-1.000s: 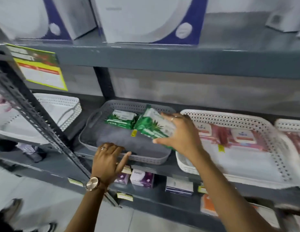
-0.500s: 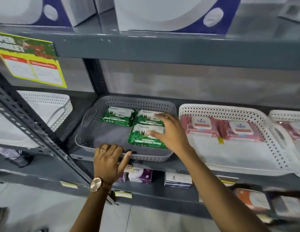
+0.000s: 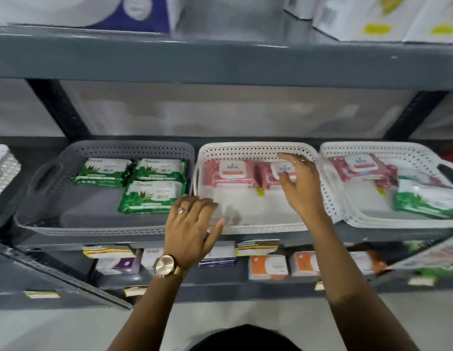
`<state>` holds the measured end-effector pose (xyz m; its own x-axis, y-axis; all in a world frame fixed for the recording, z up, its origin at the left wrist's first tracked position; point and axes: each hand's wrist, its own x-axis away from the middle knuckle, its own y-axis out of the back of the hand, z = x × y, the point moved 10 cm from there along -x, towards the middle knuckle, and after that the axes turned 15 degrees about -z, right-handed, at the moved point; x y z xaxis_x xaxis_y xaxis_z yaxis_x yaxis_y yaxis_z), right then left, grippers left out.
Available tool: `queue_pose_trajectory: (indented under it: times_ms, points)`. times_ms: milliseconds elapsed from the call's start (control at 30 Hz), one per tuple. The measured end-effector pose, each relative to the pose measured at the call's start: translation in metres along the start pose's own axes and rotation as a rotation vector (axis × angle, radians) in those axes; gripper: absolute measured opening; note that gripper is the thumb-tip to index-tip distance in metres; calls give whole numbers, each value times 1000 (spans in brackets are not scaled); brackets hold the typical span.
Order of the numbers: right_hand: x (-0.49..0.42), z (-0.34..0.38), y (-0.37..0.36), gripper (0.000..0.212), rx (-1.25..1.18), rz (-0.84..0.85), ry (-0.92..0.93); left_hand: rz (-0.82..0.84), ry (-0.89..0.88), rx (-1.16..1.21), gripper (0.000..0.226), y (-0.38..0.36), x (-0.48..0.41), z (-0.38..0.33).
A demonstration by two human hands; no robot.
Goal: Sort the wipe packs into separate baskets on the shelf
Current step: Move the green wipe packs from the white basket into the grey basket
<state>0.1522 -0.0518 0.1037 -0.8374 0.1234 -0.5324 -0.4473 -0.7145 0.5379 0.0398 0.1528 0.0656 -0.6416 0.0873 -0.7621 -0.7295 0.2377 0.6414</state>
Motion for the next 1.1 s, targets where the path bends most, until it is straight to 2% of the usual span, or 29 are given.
queue_pose_trajectory:
  times_ms: [133, 233, 367, 467, 567, 667, 867, 1100]
  points:
    - [-24, -77, 63, 56, 182, -59, -120, 68, -36, 38, 39, -29, -13, -62]
    - [-40, -144, 104, 66, 394, -30, -241, 115, -41, 14, 47, -50, -18, -99]
    - [-51, -229, 137, 79, 744, 145, -383, 156, -14, -51, 54, -71, -20, -126]
    - [-47, -280, 153, 89, 911, 293, -447, 103, 56, -95, 62, -74, -24, -125]
    - [-46, -304, 162, 82, 1014, 340, -412, 2, 62, -87, 65, -70, -23, -124]
    - [-54, -302, 170, 69, 1034, 243, -333, -54, 50, -95, 65, -68, -22, -125]
    - [-61, -260, 176, 80, 953, 84, -222, -75, 6, -124, 57, -69, -20, -127]
    - [-55, -153, 149, 84, 650, -93, -28, 23, -51, -12, 58, -64, -15, -125]
